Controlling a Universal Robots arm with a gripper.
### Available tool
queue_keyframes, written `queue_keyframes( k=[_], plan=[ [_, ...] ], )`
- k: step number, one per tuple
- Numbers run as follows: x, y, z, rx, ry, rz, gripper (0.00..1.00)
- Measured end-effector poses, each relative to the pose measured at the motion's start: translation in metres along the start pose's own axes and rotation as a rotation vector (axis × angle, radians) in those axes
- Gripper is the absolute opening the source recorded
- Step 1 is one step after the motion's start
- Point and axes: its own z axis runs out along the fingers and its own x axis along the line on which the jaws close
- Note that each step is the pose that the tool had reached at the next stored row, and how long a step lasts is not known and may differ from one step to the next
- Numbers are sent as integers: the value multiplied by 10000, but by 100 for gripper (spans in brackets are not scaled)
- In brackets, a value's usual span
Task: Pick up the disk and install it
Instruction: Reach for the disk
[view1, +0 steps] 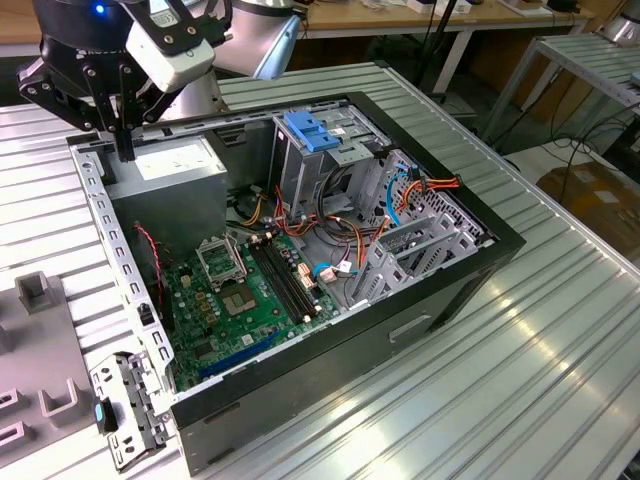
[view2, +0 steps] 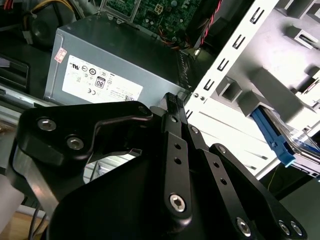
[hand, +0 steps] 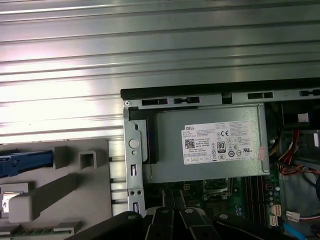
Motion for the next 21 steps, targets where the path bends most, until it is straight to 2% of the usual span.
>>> queue_keyframes(
  k=[21],
  plan=[
    [141,-11,-1,2,13,1,11]
  ],
)
